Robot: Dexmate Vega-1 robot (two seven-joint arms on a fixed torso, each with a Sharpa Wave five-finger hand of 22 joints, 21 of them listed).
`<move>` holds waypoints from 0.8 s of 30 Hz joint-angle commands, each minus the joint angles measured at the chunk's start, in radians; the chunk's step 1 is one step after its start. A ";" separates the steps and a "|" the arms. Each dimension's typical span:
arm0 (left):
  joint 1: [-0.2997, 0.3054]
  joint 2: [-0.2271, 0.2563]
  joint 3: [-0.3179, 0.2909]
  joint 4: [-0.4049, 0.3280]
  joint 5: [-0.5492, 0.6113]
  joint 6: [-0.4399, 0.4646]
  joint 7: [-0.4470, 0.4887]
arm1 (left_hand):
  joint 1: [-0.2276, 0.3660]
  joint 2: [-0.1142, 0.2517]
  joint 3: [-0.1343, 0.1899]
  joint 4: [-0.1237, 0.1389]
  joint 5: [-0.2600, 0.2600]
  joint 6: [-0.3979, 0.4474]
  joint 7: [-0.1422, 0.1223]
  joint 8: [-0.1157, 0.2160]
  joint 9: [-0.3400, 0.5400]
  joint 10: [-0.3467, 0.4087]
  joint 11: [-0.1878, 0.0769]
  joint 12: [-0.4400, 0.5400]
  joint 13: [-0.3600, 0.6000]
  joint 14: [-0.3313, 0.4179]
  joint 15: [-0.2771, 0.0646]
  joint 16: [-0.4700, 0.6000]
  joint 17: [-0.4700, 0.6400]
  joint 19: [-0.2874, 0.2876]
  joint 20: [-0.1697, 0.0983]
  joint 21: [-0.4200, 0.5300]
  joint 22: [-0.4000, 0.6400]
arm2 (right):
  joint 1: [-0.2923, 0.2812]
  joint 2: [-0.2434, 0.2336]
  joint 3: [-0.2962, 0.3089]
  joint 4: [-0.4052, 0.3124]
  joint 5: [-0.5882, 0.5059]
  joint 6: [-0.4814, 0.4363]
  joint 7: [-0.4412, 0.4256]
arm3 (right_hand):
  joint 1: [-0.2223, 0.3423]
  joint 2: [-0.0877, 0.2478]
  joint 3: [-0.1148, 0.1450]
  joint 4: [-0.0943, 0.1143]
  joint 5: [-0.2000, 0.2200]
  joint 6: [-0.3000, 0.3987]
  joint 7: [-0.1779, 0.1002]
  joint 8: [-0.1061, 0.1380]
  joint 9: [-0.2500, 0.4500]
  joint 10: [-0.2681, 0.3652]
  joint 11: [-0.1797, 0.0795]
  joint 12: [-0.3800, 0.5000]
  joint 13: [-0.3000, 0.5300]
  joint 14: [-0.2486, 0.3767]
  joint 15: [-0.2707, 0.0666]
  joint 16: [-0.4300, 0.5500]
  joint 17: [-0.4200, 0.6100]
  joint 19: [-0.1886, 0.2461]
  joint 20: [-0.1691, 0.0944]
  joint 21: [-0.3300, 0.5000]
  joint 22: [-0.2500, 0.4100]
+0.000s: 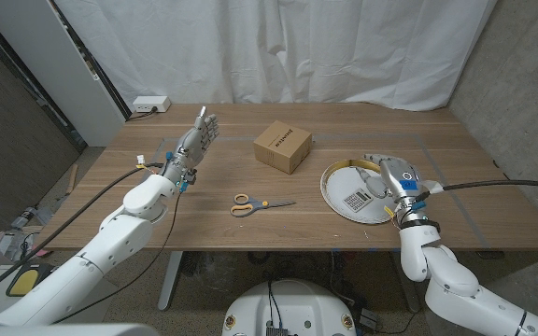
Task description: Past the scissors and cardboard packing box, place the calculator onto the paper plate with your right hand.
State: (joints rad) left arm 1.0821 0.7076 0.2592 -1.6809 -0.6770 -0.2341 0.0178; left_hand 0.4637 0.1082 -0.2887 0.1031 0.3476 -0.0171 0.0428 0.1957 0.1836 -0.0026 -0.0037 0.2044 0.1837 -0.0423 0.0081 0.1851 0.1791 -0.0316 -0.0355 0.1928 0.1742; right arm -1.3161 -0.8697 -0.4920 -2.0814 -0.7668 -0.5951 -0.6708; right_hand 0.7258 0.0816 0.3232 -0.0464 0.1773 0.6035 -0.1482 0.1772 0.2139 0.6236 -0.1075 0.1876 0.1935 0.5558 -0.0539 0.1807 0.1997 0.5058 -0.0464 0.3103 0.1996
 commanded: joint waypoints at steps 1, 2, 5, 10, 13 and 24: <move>0.010 0.009 -0.007 -0.012 -0.003 0.004 -0.004 | 0.006 0.004 -0.007 0.001 -0.003 0.005 0.006 0.000 0.003 0.002 -0.001 -0.004 0.004 -0.006 0.001 0.001 0.002 -0.009 -0.009 0.004 0.004 | -0.005 0.002 0.066 -0.093 0.218 0.029 0.151 | -0.010 0.000 0.007 0.000 0.005 -0.017 0.008 0.000 0.002 -0.012 0.009 0.000 0.002 -0.017 -0.057 -0.007 0.001 -0.011 -0.034 -0.006 0.002; 0.011 0.009 -0.008 -0.012 -0.004 0.005 -0.004 | 0.006 0.004 -0.007 0.001 -0.003 0.005 0.006 0.000 0.003 0.003 0.000 -0.003 0.004 -0.005 0.002 0.001 0.002 -0.009 -0.008 0.004 0.004 | -0.006 0.005 0.068 -0.096 0.222 0.035 0.146 | -0.011 0.001 0.007 0.001 0.005 -0.018 0.008 0.000 0.002 -0.012 0.009 0.001 0.002 -0.018 -0.056 -0.006 0.001 -0.013 -0.034 -0.007 0.002; 0.015 0.012 -0.010 -0.014 -0.006 0.005 -0.006 | 0.007 0.005 -0.007 0.001 -0.003 0.005 0.007 0.000 0.003 0.002 -0.003 -0.004 0.004 -0.005 0.002 0.001 0.002 -0.009 -0.008 0.004 0.004 | -0.010 0.012 0.079 -0.100 0.243 0.064 0.130 | -0.015 0.002 0.006 0.001 0.005 -0.022 0.019 0.002 0.002 -0.014 0.014 0.003 0.002 -0.025 -0.054 -0.006 0.001 -0.016 -0.033 -0.009 0.002; 0.022 0.018 -0.016 -0.021 -0.008 0.006 -0.004 | 0.007 0.005 -0.008 0.001 -0.003 0.005 0.006 0.000 0.003 0.003 -0.004 -0.003 0.004 -0.005 0.002 0.001 0.002 -0.009 -0.009 0.004 0.004 | -0.022 0.036 0.110 -0.099 0.300 0.128 0.099 | -0.017 0.002 0.006 0.001 0.004 -0.027 0.030 0.004 0.001 -0.015 0.018 0.006 0.002 -0.030 -0.053 -0.004 0.000 -0.018 -0.034 -0.011 0.001; 0.026 0.021 -0.019 -0.024 -0.009 0.006 -0.004 | 0.008 0.005 -0.008 0.001 -0.003 0.004 0.007 0.000 0.003 0.003 -0.002 -0.003 0.004 -0.005 0.002 0.001 0.002 -0.010 -0.008 0.004 0.004 | -0.028 0.053 0.128 -0.096 0.338 0.169 0.083 | -0.019 0.002 0.006 0.000 0.004 -0.036 0.040 0.003 0.001 -0.018 0.020 0.007 0.002 -0.036 -0.051 -0.004 0.000 -0.020 -0.033 -0.013 0.000; 0.036 0.028 -0.025 -0.025 -0.016 0.002 -0.014 | 0.008 0.006 -0.009 0.002 -0.004 0.005 0.006 0.000 0.003 0.003 -0.003 -0.003 0.004 -0.006 0.001 0.001 0.002 -0.011 -0.008 0.004 0.004 | -0.040 0.088 0.203 -0.069 0.520 0.352 0.107 | -0.024 0.004 0.008 -0.004 0.004 -0.064 0.062 0.003 -0.001 -0.042 0.045 0.006 0.001 -0.054 -0.042 -0.001 -0.003 -0.022 -0.034 -0.018 -0.002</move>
State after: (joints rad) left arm 1.1084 0.7277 0.2407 -1.7021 -0.6867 -0.2298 0.0111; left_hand 0.4637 0.1082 -0.2887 0.1031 0.3437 -0.0171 0.0428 0.1957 0.1836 -0.0026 -0.0037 0.2044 0.1837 -0.0423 0.0080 0.1851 0.1791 -0.0316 -0.0355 0.1928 0.1741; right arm -1.3444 -0.8132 -0.3565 -2.1658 -0.4127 -0.4018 -0.5832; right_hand 0.7115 0.0859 0.3261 -0.0496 0.1773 0.5451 -0.0919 0.1772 0.2137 0.5934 -0.0696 0.1912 0.1933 0.5113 -0.0518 0.1807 0.1951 0.4844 -0.0464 0.2956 0.1951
